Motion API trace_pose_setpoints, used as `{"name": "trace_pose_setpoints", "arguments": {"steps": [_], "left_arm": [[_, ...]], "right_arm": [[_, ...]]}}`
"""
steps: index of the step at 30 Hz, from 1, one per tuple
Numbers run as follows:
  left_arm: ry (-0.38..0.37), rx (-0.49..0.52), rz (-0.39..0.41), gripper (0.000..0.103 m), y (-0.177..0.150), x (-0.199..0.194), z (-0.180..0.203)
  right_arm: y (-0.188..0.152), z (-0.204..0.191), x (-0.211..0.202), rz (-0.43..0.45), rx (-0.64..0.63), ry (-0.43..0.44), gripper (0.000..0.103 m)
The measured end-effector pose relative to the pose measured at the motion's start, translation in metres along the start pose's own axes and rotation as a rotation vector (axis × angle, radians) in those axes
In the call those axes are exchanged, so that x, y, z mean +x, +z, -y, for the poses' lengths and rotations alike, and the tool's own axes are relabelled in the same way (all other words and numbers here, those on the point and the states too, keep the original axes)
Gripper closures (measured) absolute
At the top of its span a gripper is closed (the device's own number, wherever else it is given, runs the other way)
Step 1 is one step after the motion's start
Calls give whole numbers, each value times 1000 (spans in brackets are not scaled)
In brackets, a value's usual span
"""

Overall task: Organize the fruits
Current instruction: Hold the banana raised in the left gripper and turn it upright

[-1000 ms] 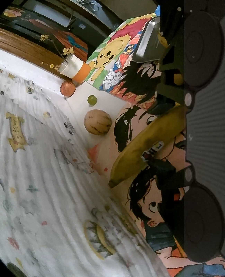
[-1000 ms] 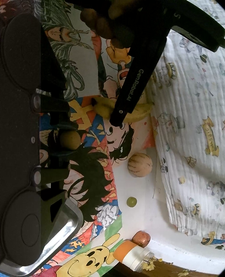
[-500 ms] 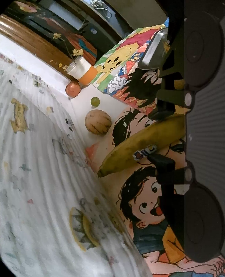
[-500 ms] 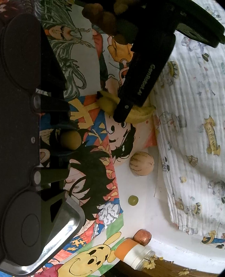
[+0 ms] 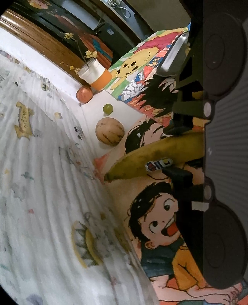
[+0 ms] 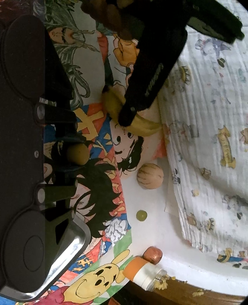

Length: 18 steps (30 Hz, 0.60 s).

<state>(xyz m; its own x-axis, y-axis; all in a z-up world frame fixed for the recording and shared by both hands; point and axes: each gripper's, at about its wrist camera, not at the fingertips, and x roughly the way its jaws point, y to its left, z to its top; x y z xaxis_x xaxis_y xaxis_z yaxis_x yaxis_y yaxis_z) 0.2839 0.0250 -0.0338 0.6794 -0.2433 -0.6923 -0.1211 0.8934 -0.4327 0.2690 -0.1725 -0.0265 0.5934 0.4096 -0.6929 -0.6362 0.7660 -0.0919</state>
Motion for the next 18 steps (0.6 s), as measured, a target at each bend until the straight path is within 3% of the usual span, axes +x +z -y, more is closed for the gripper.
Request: {"name": "trace_pose_setpoints", "arguments": {"steps": [7,18], "left_arm": [[-43,7,-14,66,-10,-17,6],[-108,-86,-55,67,-23,-32,6]], "right_arm": [[-6,3,-10,39,39,-1,76],[-16,18,-43,107,122,-8,76]]}}
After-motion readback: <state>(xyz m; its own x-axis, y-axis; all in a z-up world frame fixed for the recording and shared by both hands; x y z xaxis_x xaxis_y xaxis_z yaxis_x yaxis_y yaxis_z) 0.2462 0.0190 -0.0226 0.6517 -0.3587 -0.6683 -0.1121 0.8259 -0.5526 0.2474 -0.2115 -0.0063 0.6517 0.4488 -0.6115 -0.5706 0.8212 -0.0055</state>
